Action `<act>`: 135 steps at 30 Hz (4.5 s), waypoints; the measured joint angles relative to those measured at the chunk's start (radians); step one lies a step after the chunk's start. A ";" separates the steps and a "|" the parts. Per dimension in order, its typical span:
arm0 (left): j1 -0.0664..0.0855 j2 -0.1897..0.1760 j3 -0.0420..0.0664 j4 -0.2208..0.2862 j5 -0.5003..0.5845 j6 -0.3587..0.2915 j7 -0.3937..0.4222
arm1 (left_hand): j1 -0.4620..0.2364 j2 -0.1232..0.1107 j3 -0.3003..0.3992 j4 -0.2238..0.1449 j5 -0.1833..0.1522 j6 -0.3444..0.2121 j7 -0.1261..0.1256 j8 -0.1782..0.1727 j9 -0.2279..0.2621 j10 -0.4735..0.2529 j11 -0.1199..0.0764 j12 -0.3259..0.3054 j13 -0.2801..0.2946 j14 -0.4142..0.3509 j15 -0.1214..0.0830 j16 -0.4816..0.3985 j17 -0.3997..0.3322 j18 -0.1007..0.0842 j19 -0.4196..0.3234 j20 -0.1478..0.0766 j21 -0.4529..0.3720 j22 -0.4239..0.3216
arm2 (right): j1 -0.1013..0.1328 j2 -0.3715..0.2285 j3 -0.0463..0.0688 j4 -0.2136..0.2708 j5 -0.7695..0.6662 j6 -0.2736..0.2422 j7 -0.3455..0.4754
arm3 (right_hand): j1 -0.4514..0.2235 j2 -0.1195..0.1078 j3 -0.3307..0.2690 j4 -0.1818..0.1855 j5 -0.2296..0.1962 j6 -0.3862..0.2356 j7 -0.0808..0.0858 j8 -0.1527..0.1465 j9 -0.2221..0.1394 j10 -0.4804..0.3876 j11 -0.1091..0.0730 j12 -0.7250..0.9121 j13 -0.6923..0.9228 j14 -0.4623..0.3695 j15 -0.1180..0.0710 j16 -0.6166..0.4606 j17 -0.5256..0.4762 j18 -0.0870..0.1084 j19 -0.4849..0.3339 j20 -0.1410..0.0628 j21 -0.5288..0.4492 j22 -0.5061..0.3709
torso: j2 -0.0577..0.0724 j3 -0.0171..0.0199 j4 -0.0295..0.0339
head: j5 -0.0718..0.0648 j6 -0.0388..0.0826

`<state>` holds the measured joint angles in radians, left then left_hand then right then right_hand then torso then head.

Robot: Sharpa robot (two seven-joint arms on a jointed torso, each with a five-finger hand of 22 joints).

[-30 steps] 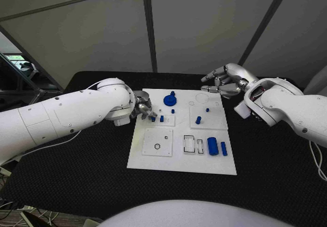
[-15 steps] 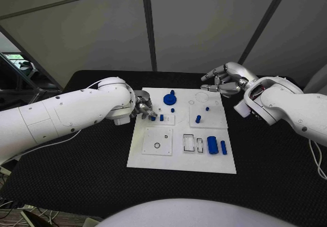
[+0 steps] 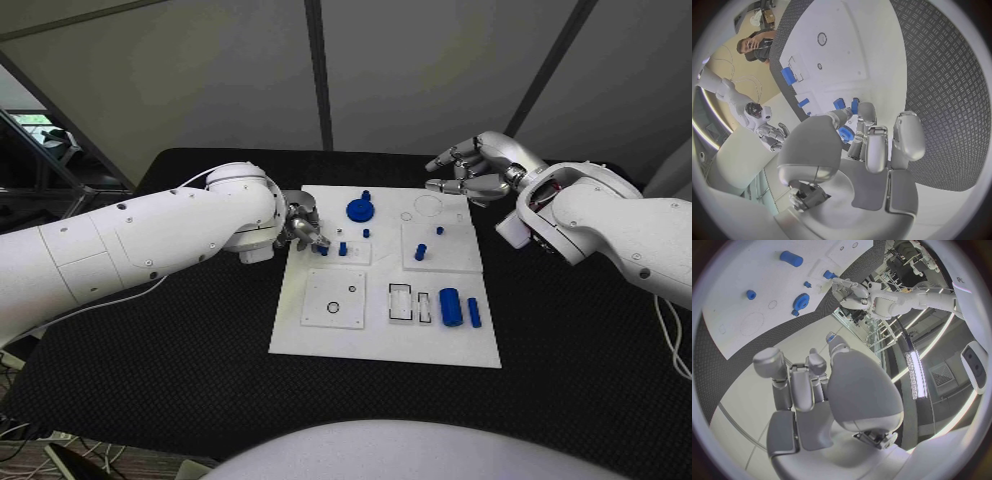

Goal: Assemble the parts on the task board

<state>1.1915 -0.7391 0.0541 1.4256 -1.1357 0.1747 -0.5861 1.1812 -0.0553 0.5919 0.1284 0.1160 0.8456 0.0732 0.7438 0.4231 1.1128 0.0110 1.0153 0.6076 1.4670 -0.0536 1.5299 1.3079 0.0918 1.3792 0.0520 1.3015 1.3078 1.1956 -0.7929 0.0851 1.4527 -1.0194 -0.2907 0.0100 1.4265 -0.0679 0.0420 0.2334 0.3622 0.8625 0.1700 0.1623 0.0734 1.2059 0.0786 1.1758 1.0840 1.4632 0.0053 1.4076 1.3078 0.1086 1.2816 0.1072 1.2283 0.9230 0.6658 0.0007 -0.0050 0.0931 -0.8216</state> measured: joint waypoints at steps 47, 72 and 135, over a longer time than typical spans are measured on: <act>0.001 0.020 0.002 -0.012 -0.017 0.013 -0.010 | -0.042 -0.023 0.051 -0.021 0.006 0.016 -0.012 0.020 0.007 0.048 -0.009 0.018 0.031 -0.001 -0.006 0.023 0.000 0.000 0.018 -0.003 0.015 0.000 | 0.000 0.004 0.000 -0.003 0.000 0.011 0.000 | 0.000 0.000 0.000 0.000 0.005 0.000 0.000 0.000 0.000 0.000 0.000 0.000 0.000 0.000 0.000 0.000 0.000 0.000 0.000 0.000 0.000 0.000 | 0.001 0.0007 -0.0015 | -0.001 -0.013; 0.003 0.022 0.002 -0.015 -0.022 0.033 -0.019 | -0.084 -0.039 0.067 -0.049 0.005 0.046 -0.032 0.028 0.002 0.107 -0.039 0.042 0.070 0.000 -0.015 0.031 0.000 -0.002 0.036 -0.014 0.039 0.000 | 0.000 0.004 0.000 -0.003 0.000 0.015 0.000 | 0.000 0.000 0.000 0.000 0.005 0.000 0.000 0.000 0.000 0.000 0.000 0.000 0.000 0.000 0.000 0.000 0.000 0.000 0.000 0.000 0.000 0.000 | 0.000 -0.0004 0.0000 | -0.005 -0.018; -0.004 0.026 -0.002 -0.040 -0.050 0.014 -0.030 | -0.193 -0.011 -0.347 0.101 -0.004 0.114 -0.043 0.008 -0.034 0.147 -0.048 0.046 0.111 0.000 -0.022 0.035 0.000 -0.039 0.057 -0.021 0.052 0.000 | -0.001 0.005 0.000 -0.006 0.000 0.018 0.000 | 0.000 0.000 0.003 0.003 0.005 0.000 0.000 0.004 -0.001 0.000 0.000 0.000 -0.001 0.000 0.000 -0.005 -0.001 0.000 0.000 0.000 -0.005 -0.005 | 0.000 -0.0004 -0.0001 | -0.012 -0.015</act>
<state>1.1876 -0.7128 0.0526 1.3858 -1.1857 0.1887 -0.6159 0.9882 -0.0666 0.2450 0.2292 0.1119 0.9597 0.0302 0.7513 0.3894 1.2602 -0.0374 1.0612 0.7183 1.4672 -0.0752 1.5647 1.3079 0.0531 1.4365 0.0306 1.3538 1.3075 1.1950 -0.7879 0.0851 1.4464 -1.0195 -0.2728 0.0105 1.4265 -0.0679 0.0450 0.2364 0.3669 0.8625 0.1700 0.1666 0.0727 1.2058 0.0786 1.1758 1.0832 1.4632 0.0053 1.4025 1.3073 0.1087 1.2816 0.1072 1.2232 0.9179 0.6657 0.0003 -0.0051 0.0809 -0.8368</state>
